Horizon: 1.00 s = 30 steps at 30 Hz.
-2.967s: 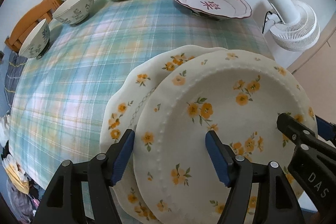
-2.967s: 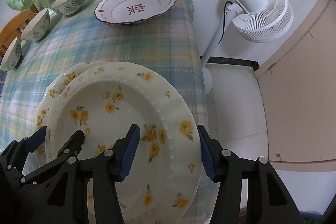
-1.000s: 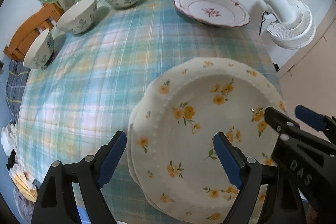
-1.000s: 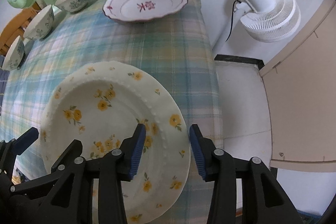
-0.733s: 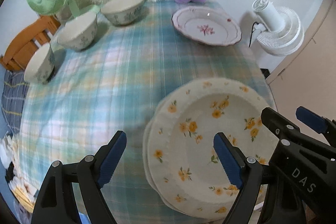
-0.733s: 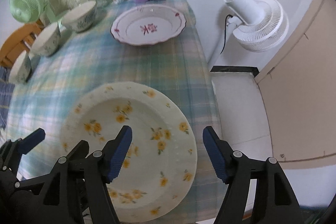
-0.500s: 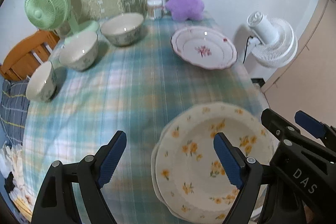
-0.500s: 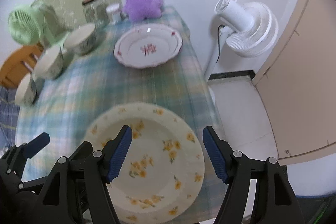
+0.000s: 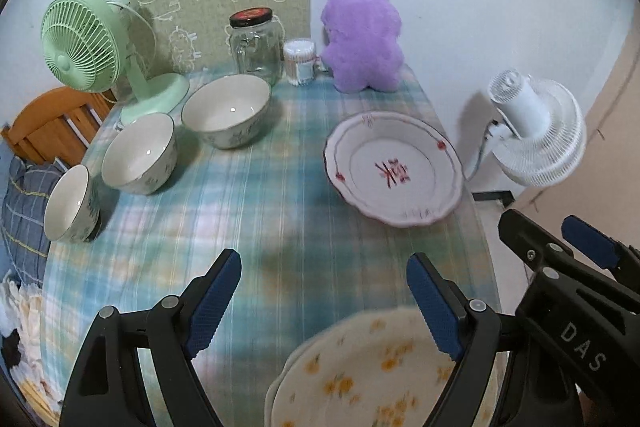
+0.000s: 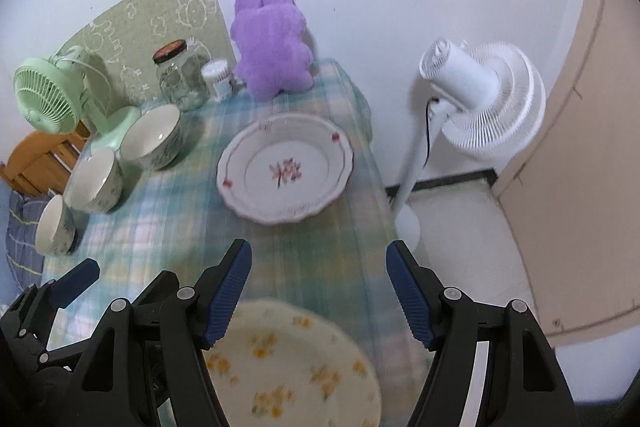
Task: Organize plates and bowls
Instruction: 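Move both tools toward the white plate with red character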
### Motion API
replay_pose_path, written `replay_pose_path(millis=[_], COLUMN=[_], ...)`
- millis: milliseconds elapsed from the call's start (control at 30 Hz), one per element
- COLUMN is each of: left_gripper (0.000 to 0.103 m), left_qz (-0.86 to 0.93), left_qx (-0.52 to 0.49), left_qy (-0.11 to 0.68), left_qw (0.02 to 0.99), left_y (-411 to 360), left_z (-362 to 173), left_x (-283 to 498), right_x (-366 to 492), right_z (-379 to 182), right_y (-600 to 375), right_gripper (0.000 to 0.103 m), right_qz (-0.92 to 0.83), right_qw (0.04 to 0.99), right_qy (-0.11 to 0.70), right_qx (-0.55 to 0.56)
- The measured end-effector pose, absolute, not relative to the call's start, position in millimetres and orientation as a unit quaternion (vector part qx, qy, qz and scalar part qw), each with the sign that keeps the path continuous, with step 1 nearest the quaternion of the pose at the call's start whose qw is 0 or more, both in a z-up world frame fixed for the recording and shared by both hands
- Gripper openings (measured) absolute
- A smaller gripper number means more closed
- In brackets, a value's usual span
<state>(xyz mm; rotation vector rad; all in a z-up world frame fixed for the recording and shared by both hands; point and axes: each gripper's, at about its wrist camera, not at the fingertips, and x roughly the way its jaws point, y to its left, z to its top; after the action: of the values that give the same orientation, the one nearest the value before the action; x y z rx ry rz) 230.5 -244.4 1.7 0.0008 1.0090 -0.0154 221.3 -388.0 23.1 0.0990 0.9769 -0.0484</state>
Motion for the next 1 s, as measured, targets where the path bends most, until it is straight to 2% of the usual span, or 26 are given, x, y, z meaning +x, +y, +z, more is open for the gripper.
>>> replay_pose_path(millis=[367,1000], left_gripper=[0.084,0.075], left_qz=[0.056,0.077], left_qx=[-0.003,0.006], left_qy=[0.472,0.517], left_qw=[0.880,0.853], left_y=[-261,-279], left_z=[-16,-83], left_x=[293,372], right_x=[305,388], right_z=[-4,-75], right_y=[-408,-417], right_gripper=[0.073,0.072], right_qz=[0.009,-0.003], right_qw=[0.880,0.856], right_qy=[0.471,0.514], right_qx=[0.063,0.058])
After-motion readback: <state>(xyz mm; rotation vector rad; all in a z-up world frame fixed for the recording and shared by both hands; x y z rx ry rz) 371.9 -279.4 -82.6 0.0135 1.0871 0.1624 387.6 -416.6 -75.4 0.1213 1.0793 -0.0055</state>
